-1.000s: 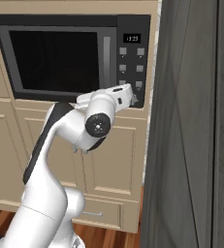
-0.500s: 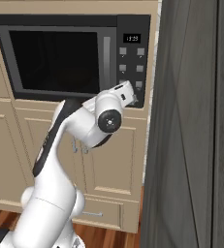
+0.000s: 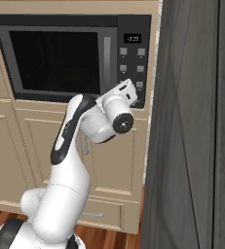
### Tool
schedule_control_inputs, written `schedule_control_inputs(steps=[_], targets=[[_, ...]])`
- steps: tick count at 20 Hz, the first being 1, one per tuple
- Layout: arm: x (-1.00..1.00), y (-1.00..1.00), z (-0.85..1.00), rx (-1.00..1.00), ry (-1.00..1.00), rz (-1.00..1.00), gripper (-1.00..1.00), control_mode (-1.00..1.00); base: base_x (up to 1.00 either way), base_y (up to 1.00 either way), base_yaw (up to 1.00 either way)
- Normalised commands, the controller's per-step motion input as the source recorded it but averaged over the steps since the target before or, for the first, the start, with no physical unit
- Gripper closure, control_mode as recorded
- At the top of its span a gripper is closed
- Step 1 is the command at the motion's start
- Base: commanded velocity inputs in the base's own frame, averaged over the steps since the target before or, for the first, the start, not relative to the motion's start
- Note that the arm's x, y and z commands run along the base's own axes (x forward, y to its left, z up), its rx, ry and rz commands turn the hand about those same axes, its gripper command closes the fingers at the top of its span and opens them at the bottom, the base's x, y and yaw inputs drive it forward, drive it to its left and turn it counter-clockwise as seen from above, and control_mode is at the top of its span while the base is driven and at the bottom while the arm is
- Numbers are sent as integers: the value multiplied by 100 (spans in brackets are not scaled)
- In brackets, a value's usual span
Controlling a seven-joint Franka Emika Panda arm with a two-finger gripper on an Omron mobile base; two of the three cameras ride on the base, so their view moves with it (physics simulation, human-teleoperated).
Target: Remove the banana from the bowl and place it on the small plate. Then place the bowl with only the shrimp in the microwave, close the door, and press the start button to microwave the shrimp.
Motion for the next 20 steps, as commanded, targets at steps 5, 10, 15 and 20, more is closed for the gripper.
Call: schedule_control_inputs(steps=[5,10,15,20], targets=[[14,0,-7,-3,8,12,-100,-100,0,0,0],[13,0,0,-2,4,6,-100,-100,0,0,0],[21,0,-6,-1,5,2,-100,-100,0,0,0],[26,0,-13,0,5,1,-100,-100,0,0,0]])
